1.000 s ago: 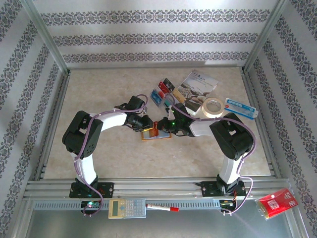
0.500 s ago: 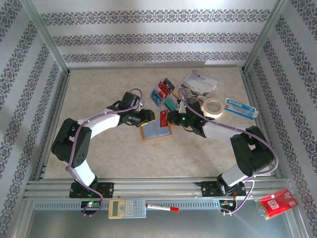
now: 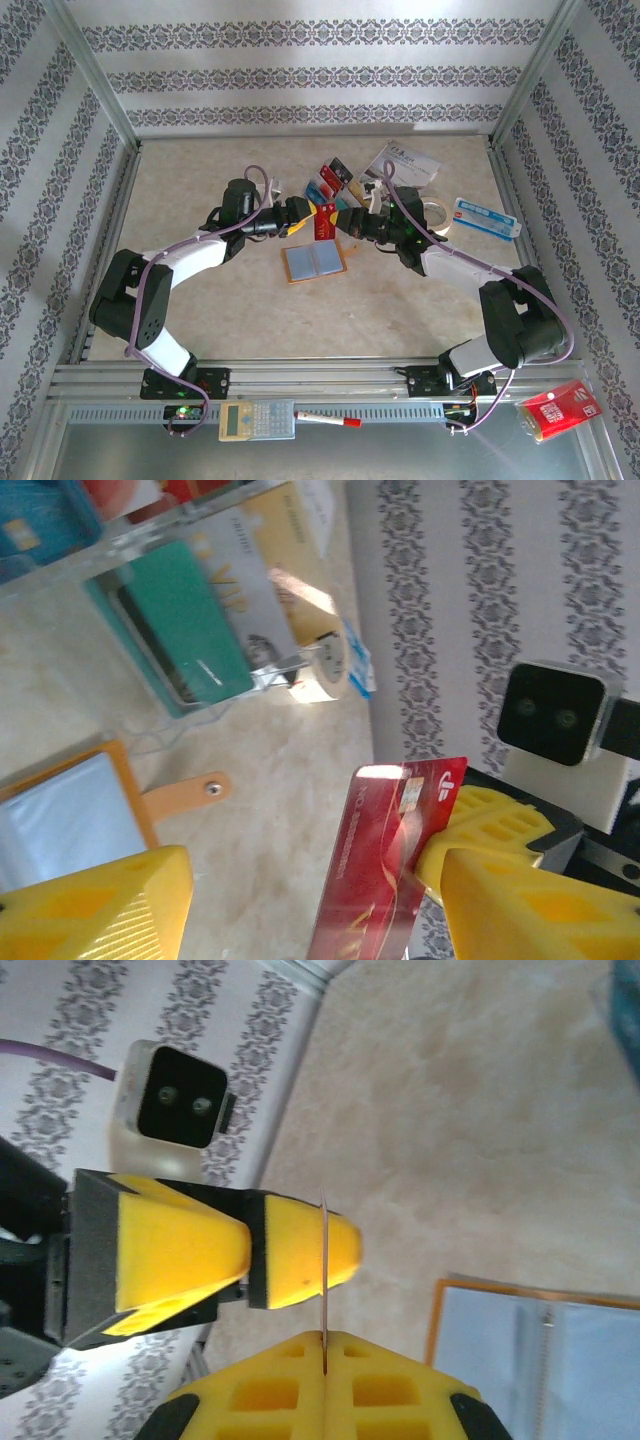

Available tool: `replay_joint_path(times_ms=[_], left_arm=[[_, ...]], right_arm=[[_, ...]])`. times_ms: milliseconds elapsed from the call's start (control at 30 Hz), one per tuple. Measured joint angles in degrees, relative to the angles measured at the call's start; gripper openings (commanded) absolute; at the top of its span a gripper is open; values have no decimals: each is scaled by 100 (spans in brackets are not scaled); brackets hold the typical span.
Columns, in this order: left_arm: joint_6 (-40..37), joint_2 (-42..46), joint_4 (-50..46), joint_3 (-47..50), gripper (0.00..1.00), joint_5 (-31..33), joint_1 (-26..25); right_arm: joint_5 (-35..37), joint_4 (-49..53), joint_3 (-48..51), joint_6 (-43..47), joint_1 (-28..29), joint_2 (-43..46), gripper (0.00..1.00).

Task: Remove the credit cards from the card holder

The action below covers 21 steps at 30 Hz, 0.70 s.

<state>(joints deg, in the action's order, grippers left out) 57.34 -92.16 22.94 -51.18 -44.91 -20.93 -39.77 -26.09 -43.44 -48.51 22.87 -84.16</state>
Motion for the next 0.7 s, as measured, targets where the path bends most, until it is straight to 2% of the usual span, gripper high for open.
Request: replay_joint_path(times_ms=[167,367,533,700], left_arm=[[238,-4,468,20,44,-251,0],[509,-4,1016,39,29,-474,-7],[573,-7,1060,42,19,-483,-7],[568,-2,1108,42,3,-481,-7]], right_arm=[[-352,-619,0,-485,-61,-76,0],[-603,-1126,0,-931,-66,-328,0],[-704,-1414,0,-1132,-103,-389,0],[-710,-1467,9,-1209,-140,-442,0]])
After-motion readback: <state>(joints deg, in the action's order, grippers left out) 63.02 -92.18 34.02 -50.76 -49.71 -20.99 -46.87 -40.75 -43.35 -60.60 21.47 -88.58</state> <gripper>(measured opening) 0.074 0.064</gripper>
